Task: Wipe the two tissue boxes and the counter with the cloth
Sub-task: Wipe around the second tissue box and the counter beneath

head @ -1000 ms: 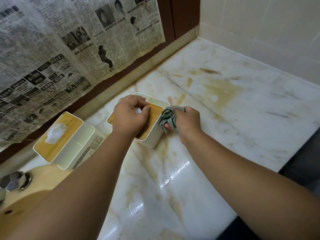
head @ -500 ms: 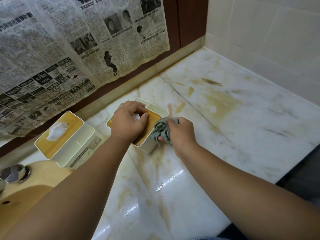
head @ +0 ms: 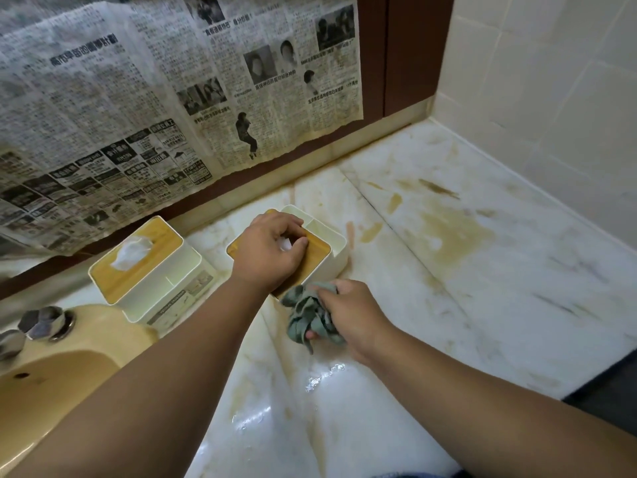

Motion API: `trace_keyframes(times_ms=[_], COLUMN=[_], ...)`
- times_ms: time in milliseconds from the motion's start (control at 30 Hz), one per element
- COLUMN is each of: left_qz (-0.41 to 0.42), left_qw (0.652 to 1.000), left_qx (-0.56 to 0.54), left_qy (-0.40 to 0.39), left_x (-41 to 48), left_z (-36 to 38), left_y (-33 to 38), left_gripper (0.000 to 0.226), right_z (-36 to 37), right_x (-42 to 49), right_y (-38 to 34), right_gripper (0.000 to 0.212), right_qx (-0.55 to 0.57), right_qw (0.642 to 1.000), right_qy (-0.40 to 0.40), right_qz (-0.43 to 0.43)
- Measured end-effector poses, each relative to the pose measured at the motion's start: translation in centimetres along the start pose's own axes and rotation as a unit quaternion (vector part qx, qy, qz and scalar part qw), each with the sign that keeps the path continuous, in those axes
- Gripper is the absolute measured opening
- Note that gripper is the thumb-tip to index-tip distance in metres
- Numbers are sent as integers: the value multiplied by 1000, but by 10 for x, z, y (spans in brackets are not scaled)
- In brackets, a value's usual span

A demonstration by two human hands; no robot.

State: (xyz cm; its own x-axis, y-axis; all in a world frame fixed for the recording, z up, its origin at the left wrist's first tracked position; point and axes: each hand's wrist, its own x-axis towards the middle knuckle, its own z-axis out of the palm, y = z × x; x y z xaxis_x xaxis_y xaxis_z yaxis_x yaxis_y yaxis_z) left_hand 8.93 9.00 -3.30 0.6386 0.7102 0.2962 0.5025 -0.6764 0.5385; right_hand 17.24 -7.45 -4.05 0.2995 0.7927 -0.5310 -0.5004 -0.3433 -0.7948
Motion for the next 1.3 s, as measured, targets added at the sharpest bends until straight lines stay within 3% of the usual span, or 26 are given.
trace_keyframes(times_ms=[100, 200, 267, 367, 467, 533, 600, 667, 700, 767, 833, 933, 1000, 1100, 1300], left_qz=[1, -1, -5, 7, 25, 34, 23, -19, -47, -111, -196, -308, -320, -317, -352], left_qw=[1000, 1000, 999, 997, 992, 991, 995, 999, 997, 985, 973, 950, 945, 946, 920], left_qx=[5, 27, 38, 69, 102, 105, 77, 25, 5, -2, 11, -20, -61, -65, -158], left_qy=[-2, -14, -25, -39, -62, -72, -56, 19, 63, 130, 122, 36, -6, -9, 71], left_x=[-1, -1, -1, -1, 0, 0, 0, -3, -4, -5, -4, -4, -7, -12, -20], left_z=[-2, -3, -4, -5, -7, -10, -15, -23, -25, -33, -40, -46, -46, -48, -64], left_y=[5, 8, 9, 10, 13, 14, 15, 12, 9, -1, -15, -34, -39, -43, -39], left_gripper=[3, 4, 6, 12, 23, 30, 32, 29, 26, 21, 24, 31, 30, 23, 17], right_z=[-19, -36, -40, -40, -39, -39, -39, -37, -36, -31, -25, -12, -4, 3, -1], right_x=[-9, -20, -23, -18, -16, -17, -14, -6, -2, 8, 18, 28, 33, 37, 65], right_y=[-10, -16, -14, -3, 1, -4, -10, -16, -17, -17, -15, -11, -8, -14, -54], right_gripper=[14, 12, 13, 21, 31, 33, 33, 35, 41, 49, 41, 28, 39, 53, 21], right_qx=[-255, -447, -576, -678, -715, -694, -593, -413, -318, -187, -104, -64, -104, -164, -242], right_qw=[960, 876, 789, 698, 664, 683, 774, 896, 940, 980, 994, 998, 994, 983, 959], right_qy=[19, 8, -11, -58, -116, -116, -65, -3, 16, 29, 32, 19, 37, 57, 48], right_qz=[-110, -181, -214, -224, -184, -196, -209, -162, -124, -55, -10, 8, -12, -61, -137])
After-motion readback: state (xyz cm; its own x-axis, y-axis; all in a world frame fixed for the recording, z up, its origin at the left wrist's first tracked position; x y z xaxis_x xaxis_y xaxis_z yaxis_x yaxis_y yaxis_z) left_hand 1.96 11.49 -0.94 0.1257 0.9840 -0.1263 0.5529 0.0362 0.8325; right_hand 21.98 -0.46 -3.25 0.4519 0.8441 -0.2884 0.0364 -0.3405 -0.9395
